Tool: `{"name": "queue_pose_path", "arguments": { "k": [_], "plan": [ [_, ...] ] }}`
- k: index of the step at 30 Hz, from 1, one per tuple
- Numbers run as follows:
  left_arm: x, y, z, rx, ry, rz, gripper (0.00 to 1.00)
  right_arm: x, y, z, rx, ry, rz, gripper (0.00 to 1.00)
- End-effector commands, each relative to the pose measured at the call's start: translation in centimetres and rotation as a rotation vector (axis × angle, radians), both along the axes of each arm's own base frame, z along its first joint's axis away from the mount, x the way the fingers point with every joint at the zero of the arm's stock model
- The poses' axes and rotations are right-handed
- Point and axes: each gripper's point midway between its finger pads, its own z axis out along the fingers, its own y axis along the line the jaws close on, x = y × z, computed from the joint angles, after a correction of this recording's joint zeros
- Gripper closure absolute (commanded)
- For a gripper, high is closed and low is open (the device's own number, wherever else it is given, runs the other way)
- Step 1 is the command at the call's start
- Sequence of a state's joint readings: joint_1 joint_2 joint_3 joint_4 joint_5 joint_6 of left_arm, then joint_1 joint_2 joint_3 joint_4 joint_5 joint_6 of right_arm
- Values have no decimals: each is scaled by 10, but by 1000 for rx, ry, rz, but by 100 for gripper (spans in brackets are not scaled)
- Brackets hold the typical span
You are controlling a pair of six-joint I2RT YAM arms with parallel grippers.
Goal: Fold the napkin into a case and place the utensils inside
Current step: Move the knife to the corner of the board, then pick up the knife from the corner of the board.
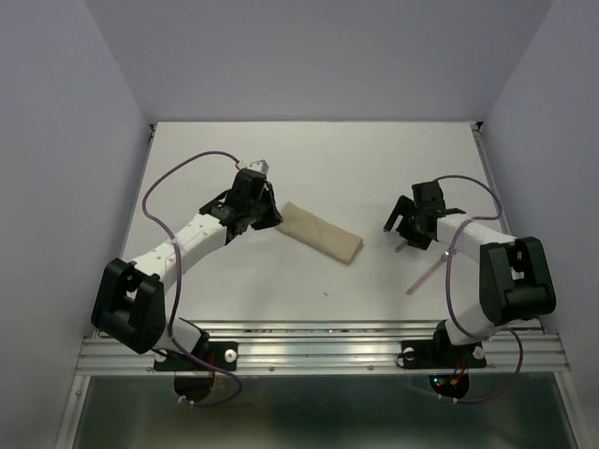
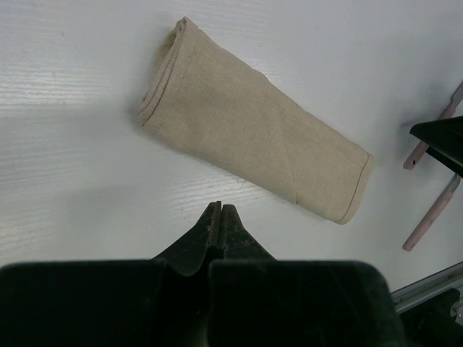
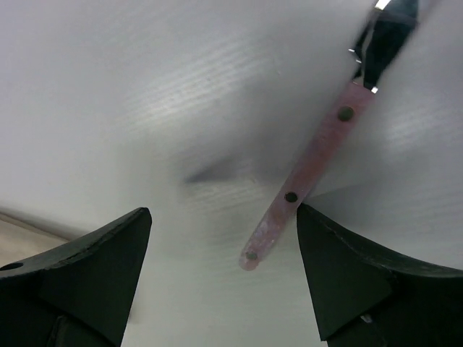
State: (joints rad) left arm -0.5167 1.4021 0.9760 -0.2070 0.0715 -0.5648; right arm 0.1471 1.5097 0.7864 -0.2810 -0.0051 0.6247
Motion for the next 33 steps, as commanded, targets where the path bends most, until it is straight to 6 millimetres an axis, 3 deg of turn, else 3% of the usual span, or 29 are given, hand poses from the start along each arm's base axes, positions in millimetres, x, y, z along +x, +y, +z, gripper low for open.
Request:
{"name": "queue_pose_path", "arguments": {
  "k": [1, 3, 4, 5, 8, 10, 16, 21, 24, 28, 33],
  "plan": [
    [-1, 1, 21, -22, -51, -3, 100, 29, 26, -8, 39, -11, 82, 14],
    [-2, 2, 23, -21, -53, 1, 100, 43, 31, -9, 35, -15, 96, 13],
    [-2, 2, 24, -23, -53, 2, 100, 46, 31, -21, 23, 16, 92, 13],
    [-3, 3, 27, -26, -59, 4, 100, 61, 33, -14, 23, -7, 89, 13],
    [-6, 7, 28, -21, -58, 15, 100, 72, 33, -16, 16, -5, 83, 14],
    [-7, 8, 28, -22, -59, 22, 100, 74, 39, -10, -8, -26, 115, 14],
    [-6, 5, 26, -28, -50, 15, 100, 75, 22, 13, -123, -65, 170, 14],
    [-4, 2, 23, -31, -44, 10, 100, 68, 1, 48, -226, -153, 155, 14],
    [-4, 0, 22, -35, -39, 3, 100, 64, -18, 52, -312, -158, 102, 14],
    [-5, 0, 21, -33, -37, -4, 100, 64, -40, 44, -417, -86, 76, 10],
    [-7, -1, 16, -36, -28, -12, 100, 70, -51, 17, -425, 27, 126, 6]
  ]
}}
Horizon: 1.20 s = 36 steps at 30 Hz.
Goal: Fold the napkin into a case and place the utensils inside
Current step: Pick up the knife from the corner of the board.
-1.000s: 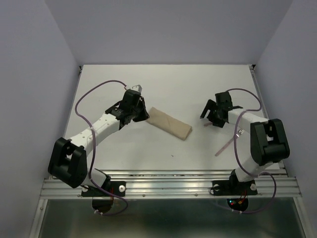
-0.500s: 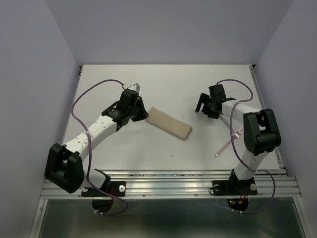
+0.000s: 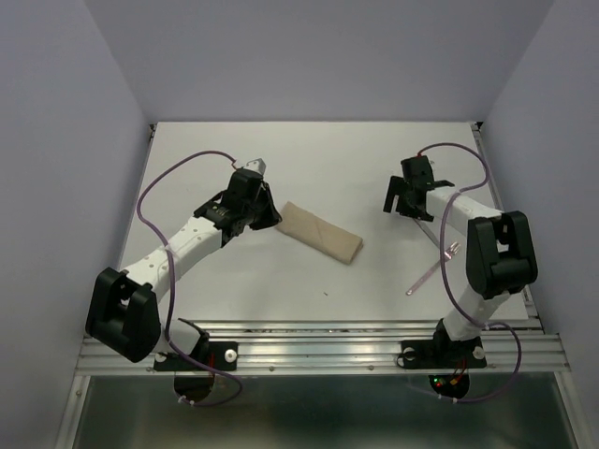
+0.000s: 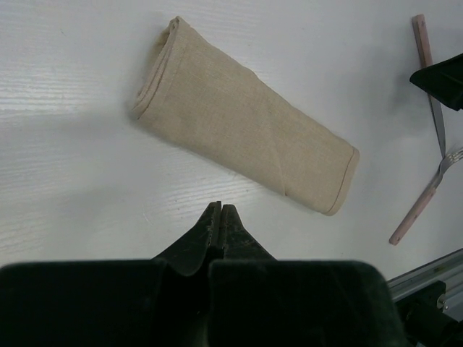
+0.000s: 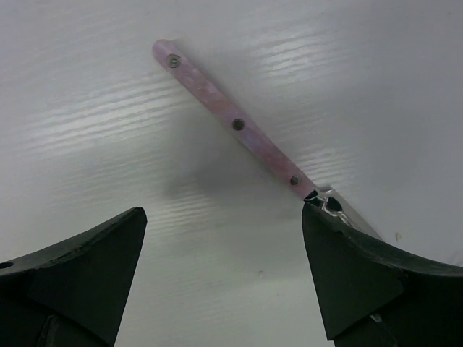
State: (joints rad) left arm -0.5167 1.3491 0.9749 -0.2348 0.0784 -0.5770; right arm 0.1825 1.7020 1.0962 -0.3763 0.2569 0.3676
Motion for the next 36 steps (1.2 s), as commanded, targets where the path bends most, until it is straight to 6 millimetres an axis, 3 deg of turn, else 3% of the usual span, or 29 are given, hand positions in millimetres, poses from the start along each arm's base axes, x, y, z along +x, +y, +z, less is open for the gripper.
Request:
{"name": "queue_pose_path", "arguments": {
  "k": [1, 6, 12, 24, 27, 32, 36],
  "plan": [
    [0, -3, 2, -11, -13, -18, 100, 2, -28, -12, -90, 81, -14, 6],
    [-2, -1, -2, -1, -11, -23, 100, 6, -38, -28, -89, 118, -23, 7],
    [-1, -8, -13, -6, 21, -46, 100, 10, -34, -39, -75, 138, 11, 11],
    [-3, -8, -14, -12, 23, -46, 100, 21, -17, -53, -2, 147, 55, 50],
    [-2, -9, -14, -11, 25, -48, 100, 35, -10, -49, 26, 127, 77, 55],
    [-3, -8, -12, -12, 23, -46, 100, 58, 4, -49, 92, 114, 86, 76],
    [-2, -7, -12, -8, 22, -39, 100, 62, 13, -47, 92, 114, 78, 79]
  ]
}}
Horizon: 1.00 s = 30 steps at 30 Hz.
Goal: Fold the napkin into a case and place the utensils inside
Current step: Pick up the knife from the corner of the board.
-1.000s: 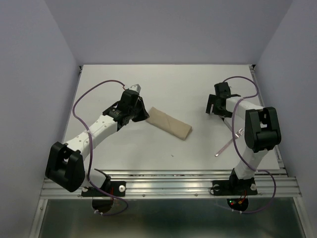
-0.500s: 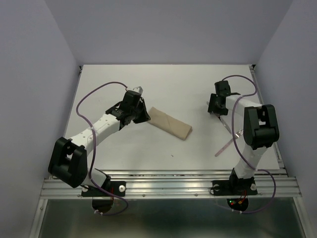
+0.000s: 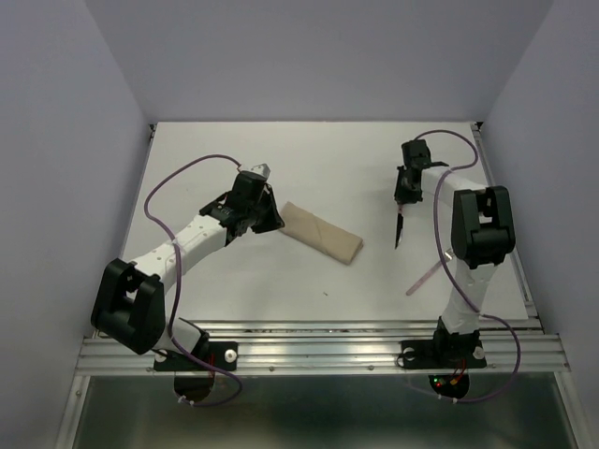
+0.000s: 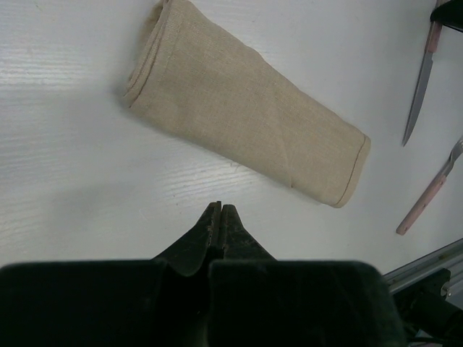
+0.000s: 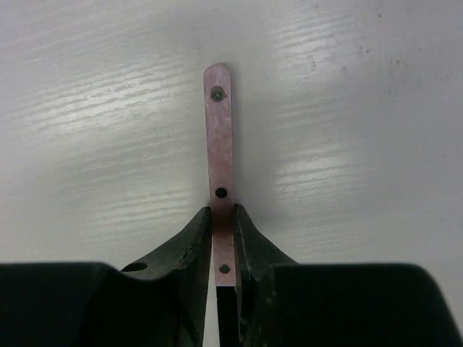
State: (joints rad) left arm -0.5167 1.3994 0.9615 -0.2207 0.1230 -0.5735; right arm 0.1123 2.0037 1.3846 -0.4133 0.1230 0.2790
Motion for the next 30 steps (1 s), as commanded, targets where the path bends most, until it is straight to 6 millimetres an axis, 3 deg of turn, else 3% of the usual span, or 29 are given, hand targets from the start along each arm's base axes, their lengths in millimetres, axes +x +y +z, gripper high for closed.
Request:
{"name": "queue_pose_path", "arguments": {
  "k": [1, 6, 9, 12, 26, 30],
  "plan": [
    [2, -1, 8, -7, -33, -5, 100, -1, 18, -15, 32, 40, 6, 78],
    [5, -4, 2, -8, -18, -12, 100, -8, 23, -18, -43, 66, 7, 69],
    [9, -9, 0, -15, -12, -20, 100, -16, 25, -17, -73, 66, -4, 54],
    [13, -13, -3, -16, 1, -26, 100, -24, 24, -18, -87, 69, -20, 47],
    [13, -14, -4, -15, 7, -28, 100, -54, 16, -17, -89, 78, -53, 54],
    [14, -15, -3, -21, 5, -31, 100, -57, 16, -22, -89, 87, -53, 65]
  ]
}}
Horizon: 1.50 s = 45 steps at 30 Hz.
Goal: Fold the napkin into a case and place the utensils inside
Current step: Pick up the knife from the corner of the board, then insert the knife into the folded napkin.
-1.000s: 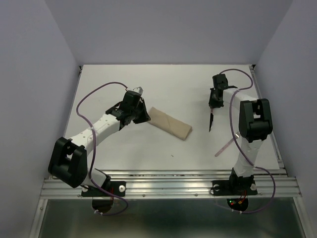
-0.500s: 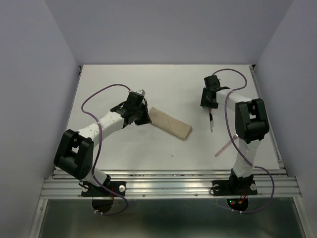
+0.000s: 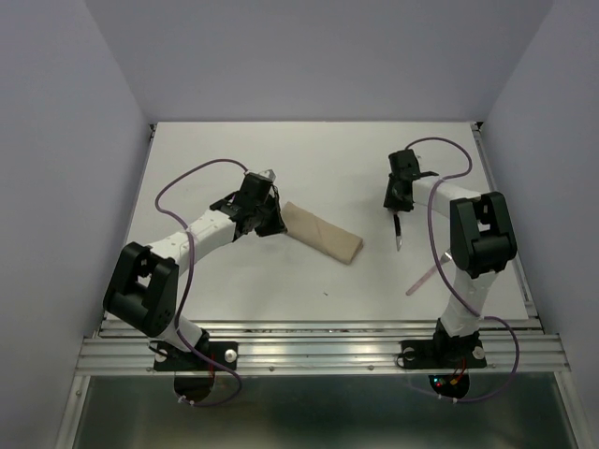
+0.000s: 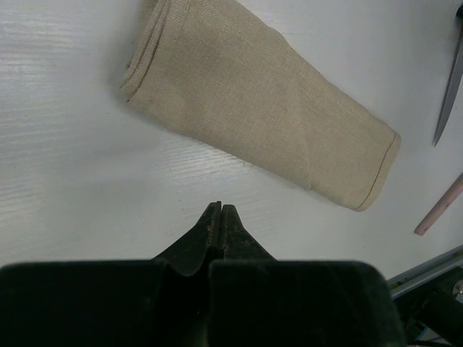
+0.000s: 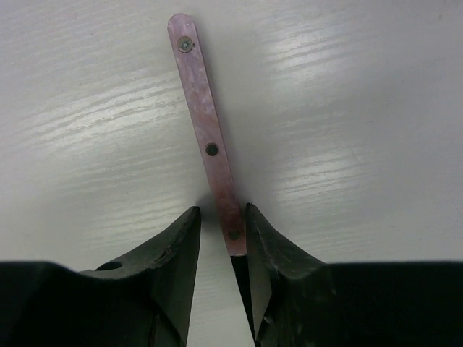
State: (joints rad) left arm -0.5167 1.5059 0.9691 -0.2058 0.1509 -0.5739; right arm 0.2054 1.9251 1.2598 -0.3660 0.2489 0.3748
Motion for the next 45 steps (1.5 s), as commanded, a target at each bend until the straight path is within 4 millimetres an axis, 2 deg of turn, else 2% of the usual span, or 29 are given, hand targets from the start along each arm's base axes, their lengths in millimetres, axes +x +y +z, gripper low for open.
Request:
{"name": "queue_pose_path", "arguments": {
  "k": [1, 2, 3, 6, 11, 12, 13, 14, 15, 20, 21, 27, 28, 30, 35, 38, 39, 40, 45],
  "plan": [
    [13, -10, 30, -47, -80, -13, 100, -33, -3, -22, -25, 117, -5, 73],
    [14, -10, 31, -48, -82, -13, 100, -33, 0, -22, -7, 116, 5, 78],
    [16, -11, 33, -50, -87, -12, 100, -31, 2, -18, 2, 100, 15, 90],
    [23, -13, 38, -47, -107, -7, 100, -28, 10, -8, -8, 70, 57, 99],
    [45, -19, 24, -15, -79, -4, 100, -27, 25, 27, -84, -29, 142, 99],
    [54, -20, 29, -20, -89, 4, 100, -29, 27, 31, -95, -42, 159, 99],
    [58, -20, 16, -2, -59, 6, 100, -31, 30, 37, -109, -56, 185, 99],
    [62, -20, 11, 4, -50, 10, 100, -32, 29, 42, -110, -72, 182, 99],
    [66, -17, 8, 9, -38, 18, 100, -32, 30, 56, -103, -106, 205, 99],
    [89, -9, -8, 5, -20, 45, 100, -49, 44, 73, -58, -146, 335, 99],
    [95, -7, -6, 2, -26, 54, 100, -55, 53, 78, -63, -153, 384, 99],
    [108, -5, -27, -11, 15, 66, 100, -75, 82, 82, -120, -126, 583, 99],
    [110, -8, -27, -19, 15, 63, 100, -81, 94, 82, -148, -129, 650, 99],
    [111, -10, -40, -15, 46, 59, 100, -89, 110, 82, -191, -141, 761, 99],
    [110, -13, -50, -20, 76, 52, 100, -99, 135, 81, -197, -145, 888, 99],
    [110, -13, -49, -20, 78, 51, 100, -103, 146, 76, -213, -116, 963, 99],
    [109, -13, -49, -19, 78, 52, 100, -105, 149, 68, -220, -88, 981, 99],
    [110, -12, -47, -20, 73, 53, 100, -101, 152, 70, -223, -89, 985, 99],
    [115, -10, -30, -22, 39, 49, 100, -100, 157, 57, -235, -40, 1003, 99]
  ]
}}
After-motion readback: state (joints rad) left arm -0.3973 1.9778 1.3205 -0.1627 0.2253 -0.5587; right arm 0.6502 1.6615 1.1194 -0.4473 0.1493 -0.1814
